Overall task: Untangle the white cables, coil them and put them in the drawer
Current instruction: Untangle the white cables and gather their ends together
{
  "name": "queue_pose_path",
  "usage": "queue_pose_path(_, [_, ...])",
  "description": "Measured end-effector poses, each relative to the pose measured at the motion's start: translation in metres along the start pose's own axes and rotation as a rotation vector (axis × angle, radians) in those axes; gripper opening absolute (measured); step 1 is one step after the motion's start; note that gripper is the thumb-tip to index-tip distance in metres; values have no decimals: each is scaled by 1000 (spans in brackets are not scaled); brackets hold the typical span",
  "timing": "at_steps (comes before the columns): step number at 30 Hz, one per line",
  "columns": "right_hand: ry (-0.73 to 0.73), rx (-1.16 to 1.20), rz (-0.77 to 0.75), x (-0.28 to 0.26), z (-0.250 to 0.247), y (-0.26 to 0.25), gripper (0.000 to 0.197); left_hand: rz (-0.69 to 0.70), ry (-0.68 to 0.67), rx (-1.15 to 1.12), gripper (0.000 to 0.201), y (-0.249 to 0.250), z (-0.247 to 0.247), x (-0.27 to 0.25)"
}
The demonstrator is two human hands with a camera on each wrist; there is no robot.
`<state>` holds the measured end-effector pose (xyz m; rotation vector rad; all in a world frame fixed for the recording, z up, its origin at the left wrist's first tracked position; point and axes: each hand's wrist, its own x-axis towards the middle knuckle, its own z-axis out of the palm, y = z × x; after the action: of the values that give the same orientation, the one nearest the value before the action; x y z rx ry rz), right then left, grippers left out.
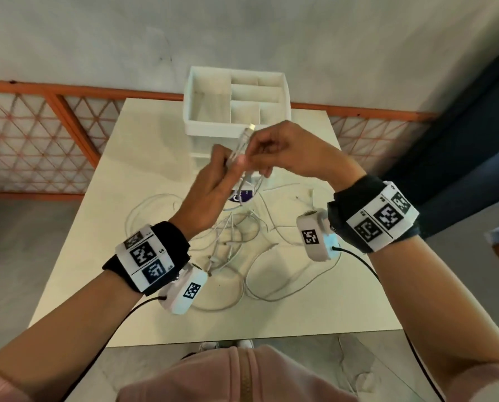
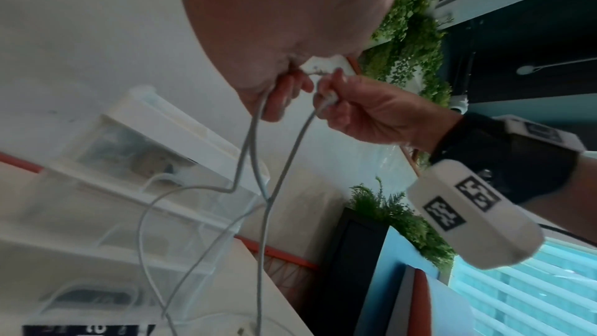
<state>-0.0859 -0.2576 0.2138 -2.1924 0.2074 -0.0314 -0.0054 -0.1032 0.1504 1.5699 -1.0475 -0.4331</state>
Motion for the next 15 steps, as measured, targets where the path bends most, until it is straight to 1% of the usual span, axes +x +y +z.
queue_pose_path(2, [126, 98, -28, 4, 1, -1, 15, -23, -81, -25, 27, -1, 5, 2])
queue_pose_path(4, [215, 195, -26, 5, 0, 2, 16, -59, -115, -60, 31, -5, 6, 6])
queue_pose_path(6, [267, 277, -23, 4, 2, 5, 15, -78, -145, -68, 35, -10, 4, 9])
queue_pose_path(9, [319, 343, -29, 5, 6, 9, 12, -94, -167, -42, 31, -10, 2, 11])
queue_pose_path(10, [359, 373, -44, 6, 8, 9, 13, -98, -164, -48, 31, -10, 1, 12])
queue_pose_path(12, [484, 388, -79, 7, 14, 12, 23, -100, -130, -76, 32, -9, 0, 14])
queue_pose_path(13, [523, 348, -62, 8, 18, 16, 31, -97, -101, -103, 32, -9, -2, 15])
queue_pose_path(14, [495, 297, -15, 8, 23, 21, 41, -87, -70, -136, 31, -8, -2, 16])
queue_pose_path(15, [387, 264, 44, 7, 32, 26, 47, -68, -37, -159, 31, -5, -3, 15])
